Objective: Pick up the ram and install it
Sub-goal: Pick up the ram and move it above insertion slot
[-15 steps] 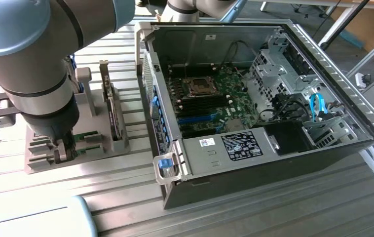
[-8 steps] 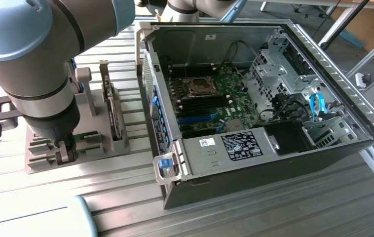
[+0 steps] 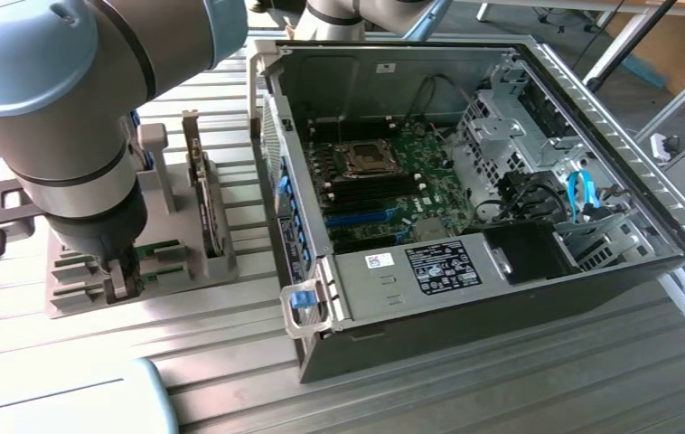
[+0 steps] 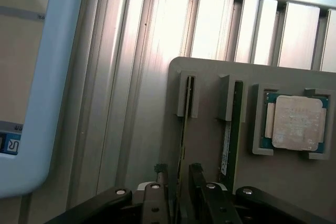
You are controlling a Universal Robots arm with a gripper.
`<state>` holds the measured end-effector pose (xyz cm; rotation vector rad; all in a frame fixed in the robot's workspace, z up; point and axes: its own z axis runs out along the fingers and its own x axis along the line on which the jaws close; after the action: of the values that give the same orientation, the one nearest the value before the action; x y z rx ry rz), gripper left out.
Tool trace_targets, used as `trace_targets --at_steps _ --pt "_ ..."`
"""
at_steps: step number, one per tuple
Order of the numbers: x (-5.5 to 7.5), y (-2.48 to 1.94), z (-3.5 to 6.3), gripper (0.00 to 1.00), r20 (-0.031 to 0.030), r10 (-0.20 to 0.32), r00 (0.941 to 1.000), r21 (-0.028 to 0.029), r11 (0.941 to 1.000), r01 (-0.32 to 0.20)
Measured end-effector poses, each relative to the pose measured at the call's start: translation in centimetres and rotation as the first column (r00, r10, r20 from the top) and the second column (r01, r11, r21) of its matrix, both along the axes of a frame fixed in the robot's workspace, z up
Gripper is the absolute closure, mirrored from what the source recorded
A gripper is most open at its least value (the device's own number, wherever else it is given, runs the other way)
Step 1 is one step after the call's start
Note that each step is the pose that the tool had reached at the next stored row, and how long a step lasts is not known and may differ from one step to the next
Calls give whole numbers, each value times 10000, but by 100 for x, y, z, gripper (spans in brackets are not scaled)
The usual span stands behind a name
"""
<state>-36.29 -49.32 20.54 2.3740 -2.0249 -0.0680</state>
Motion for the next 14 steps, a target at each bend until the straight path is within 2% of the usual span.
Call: trace_targets --at_steps 5,10,14 --pt "0 1 -2 70 3 -1 10000 10 10000 1" --pt "0 0 -1 86 2 -1 10000 16 10000 1" --pt "0 0 -1 86 2 0 10000 22 10000 0"
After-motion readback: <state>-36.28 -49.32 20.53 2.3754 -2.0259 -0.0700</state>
